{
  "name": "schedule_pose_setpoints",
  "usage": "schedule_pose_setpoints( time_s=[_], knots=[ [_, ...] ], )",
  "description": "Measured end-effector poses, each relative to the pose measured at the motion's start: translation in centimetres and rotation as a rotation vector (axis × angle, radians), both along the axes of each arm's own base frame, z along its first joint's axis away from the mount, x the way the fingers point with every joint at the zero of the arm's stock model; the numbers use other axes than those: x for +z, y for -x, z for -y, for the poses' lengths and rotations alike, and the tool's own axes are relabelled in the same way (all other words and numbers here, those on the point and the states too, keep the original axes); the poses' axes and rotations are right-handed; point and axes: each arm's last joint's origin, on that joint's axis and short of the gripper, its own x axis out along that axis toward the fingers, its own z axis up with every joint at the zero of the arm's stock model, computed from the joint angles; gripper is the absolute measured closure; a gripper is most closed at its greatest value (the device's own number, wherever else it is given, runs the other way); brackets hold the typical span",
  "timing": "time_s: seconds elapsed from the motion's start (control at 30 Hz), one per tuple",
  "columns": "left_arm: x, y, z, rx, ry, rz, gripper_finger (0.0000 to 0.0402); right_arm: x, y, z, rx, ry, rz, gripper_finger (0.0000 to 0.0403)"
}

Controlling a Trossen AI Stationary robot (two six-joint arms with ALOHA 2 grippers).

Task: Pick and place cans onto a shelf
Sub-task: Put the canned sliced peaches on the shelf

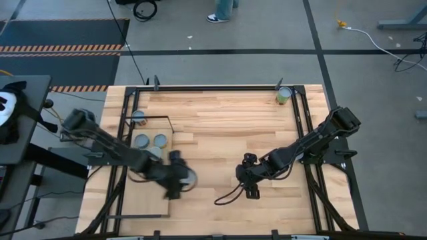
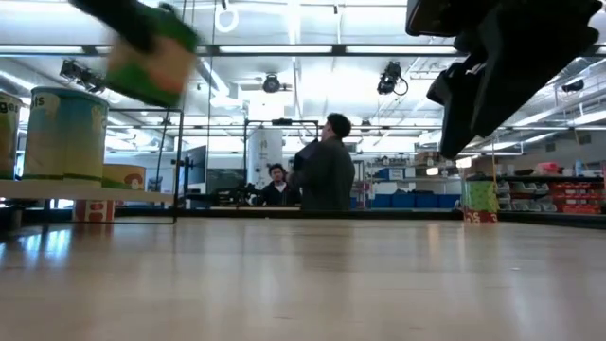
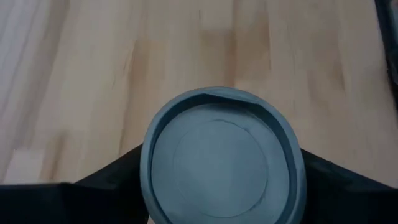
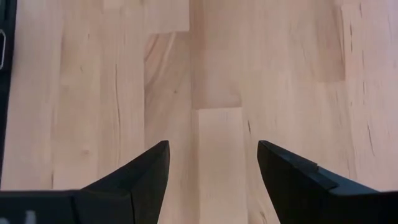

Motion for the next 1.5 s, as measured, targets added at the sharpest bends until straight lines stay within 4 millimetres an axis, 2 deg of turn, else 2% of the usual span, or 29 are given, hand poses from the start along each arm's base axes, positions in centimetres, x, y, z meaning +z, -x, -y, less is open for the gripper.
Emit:
schedule_pose_setpoints(
  time_s=[0.13,0.33,0.6,0.8,0.93,1.13,1.5],
  knots=[
    [1.9,5.1,0.4,-0.025,0.042,-0.074,0.0125,0.0,-0.1,0.2,-0.039,-0.019,0.001,0.0153],
    [2.8,10.9,0.8,-0.064,0.02,-0.244,0.0125,0.0,-0.3,0.6,-0.117,-0.03,0.005,0.0153],
    [2.8,16.1,2.7,-0.102,0.003,-0.274,0.0125,0.0,-0.4,1.1,-0.222,-0.069,-0.013,0.0153],
    [1.2,19.0,3.6,0.11,0.141,-0.26,0.0125,-0.1,-0.4,1.1,-0.279,-0.1,-0.019,0.0153],
    [-0.1,20.4,3.5,0.301,0.227,-0.272,0.0125,-0.1,-0.4,1.1,-0.284,-0.102,-0.019,0.0153],
    [-1.8,20.8,2.9,0.573,0.314,-0.317,0.0121,-0.1,-0.4,1.1,-0.283,-0.102,-0.019,0.0153],
    [-3.0,20.6,2.3,0.611,0.301,-0.195,0.0117,-0.1,-0.3,1.0,-0.282,-0.117,-0.026,0.0153]
  ],
)
